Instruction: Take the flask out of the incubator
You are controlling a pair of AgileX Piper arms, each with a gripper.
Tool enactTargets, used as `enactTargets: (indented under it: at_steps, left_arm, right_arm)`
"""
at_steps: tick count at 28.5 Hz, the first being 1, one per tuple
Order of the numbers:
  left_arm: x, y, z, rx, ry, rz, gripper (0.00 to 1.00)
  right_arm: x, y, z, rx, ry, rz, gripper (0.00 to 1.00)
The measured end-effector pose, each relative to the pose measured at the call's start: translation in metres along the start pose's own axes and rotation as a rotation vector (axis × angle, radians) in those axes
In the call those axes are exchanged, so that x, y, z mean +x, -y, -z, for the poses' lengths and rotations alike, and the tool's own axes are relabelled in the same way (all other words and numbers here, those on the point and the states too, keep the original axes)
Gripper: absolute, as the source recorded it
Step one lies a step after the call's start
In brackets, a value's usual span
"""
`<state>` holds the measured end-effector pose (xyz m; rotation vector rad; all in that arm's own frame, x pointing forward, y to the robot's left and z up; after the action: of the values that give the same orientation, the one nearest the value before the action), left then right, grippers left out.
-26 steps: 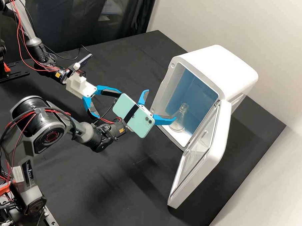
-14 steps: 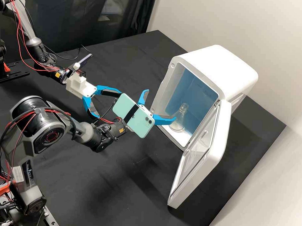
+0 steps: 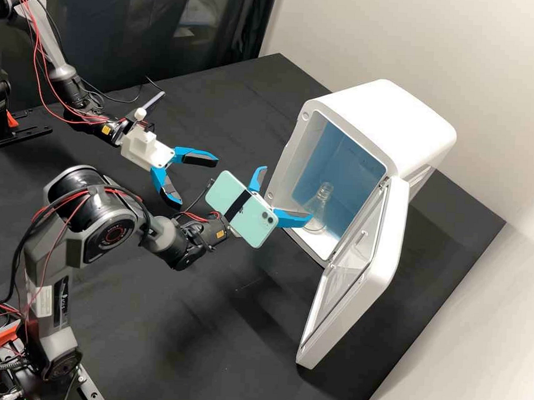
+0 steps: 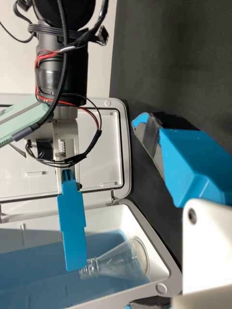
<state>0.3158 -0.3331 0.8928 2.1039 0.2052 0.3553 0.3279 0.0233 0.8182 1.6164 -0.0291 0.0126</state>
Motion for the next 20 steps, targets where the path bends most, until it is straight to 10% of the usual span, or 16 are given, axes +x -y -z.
enactTargets:
  at_steps: [20]
  left_arm:
    - [-0.001,-0.0007,0.014,-0.004,-0.035,0.000,1.00]
  right_arm:
    - [0.050,0.001,-0.010,-0.117,0.038,-0.076,1.00]
